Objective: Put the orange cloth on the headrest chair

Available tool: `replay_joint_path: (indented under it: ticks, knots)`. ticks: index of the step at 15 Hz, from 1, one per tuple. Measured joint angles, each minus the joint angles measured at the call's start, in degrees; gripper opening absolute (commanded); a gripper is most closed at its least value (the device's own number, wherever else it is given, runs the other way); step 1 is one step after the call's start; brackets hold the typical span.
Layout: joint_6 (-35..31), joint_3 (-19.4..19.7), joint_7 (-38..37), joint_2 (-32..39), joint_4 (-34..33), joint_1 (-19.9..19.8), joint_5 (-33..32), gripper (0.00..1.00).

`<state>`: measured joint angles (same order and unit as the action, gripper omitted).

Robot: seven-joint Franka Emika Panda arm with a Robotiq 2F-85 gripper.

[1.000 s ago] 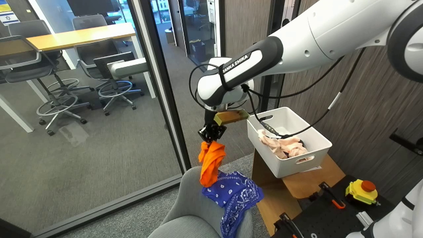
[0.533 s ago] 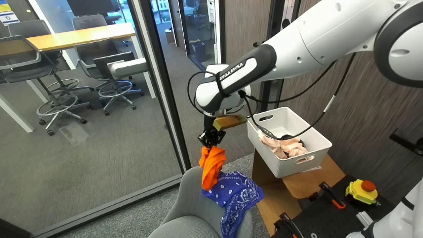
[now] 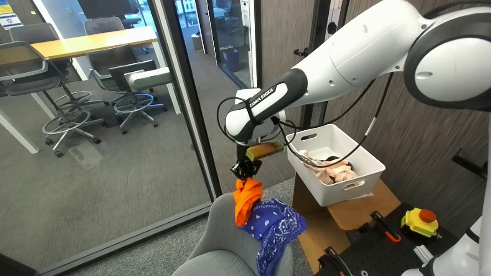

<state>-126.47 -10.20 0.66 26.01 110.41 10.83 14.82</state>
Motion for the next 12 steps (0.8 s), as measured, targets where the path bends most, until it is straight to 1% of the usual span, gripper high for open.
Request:
replay_joint_path:
  ticks: [8,9,10,12]
  knots:
    - [0.02,-0.08,-1.22,2.73,-1.83,0.49,0.00,0.07]
    - [0.03,-0.08,-1.33,2.81,-1.92,0.53,0.00,0.11]
    - [0.05,-0.08,-1.46,2.87,-1.97,0.57,0.00,0.34]
    - [0.05,-0.08,-1.78,2.96,-2.01,0.65,0.00,0.39]
